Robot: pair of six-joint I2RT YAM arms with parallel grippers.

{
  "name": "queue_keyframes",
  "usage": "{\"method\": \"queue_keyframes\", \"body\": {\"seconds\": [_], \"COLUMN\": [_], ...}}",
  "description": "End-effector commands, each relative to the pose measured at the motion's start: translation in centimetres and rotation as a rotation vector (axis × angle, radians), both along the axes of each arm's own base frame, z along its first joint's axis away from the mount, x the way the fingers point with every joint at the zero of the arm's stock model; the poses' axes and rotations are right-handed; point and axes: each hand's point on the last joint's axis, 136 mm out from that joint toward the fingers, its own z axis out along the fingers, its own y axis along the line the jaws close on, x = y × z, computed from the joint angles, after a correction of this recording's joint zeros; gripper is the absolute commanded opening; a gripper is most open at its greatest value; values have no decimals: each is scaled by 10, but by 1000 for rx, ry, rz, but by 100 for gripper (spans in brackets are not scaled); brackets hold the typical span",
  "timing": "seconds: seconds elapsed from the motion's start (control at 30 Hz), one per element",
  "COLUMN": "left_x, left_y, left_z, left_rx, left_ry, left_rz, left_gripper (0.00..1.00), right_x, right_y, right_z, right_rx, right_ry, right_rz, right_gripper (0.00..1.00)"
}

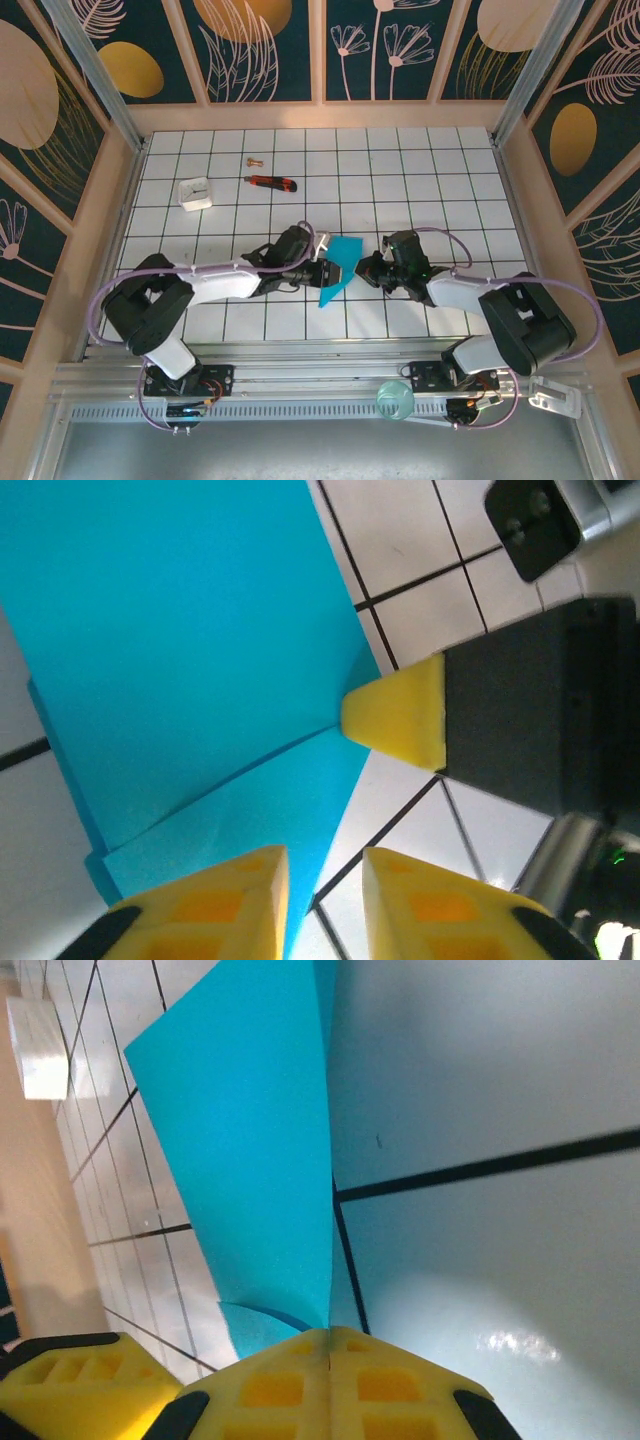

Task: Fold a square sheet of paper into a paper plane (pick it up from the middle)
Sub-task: Fold the wing for the fifth time at the center of the table.

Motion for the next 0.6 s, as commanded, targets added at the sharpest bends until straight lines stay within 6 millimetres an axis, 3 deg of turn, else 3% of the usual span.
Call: {"method": "queue_keyframes", "body": {"seconds": [0.0, 0.27, 0.57], "left_x": [2, -17, -30], "left_y": [2, 4, -12], "left_z": [18, 23, 11], "left_rx": [56, 181, 351], "left_ry": [-255, -528, -697], "left_rz": [-38, -91, -177], "left_gripper": [37, 59, 63], "right_x": [-4, -12, -13], "right_y": [-6, -8, -3], "right_z": [4, 19, 24], "right_rx": [3, 31, 88], "right_ry": [101, 171, 219], "right_rz": [-95, -167, -199], "right_gripper": [0, 0, 0]}}
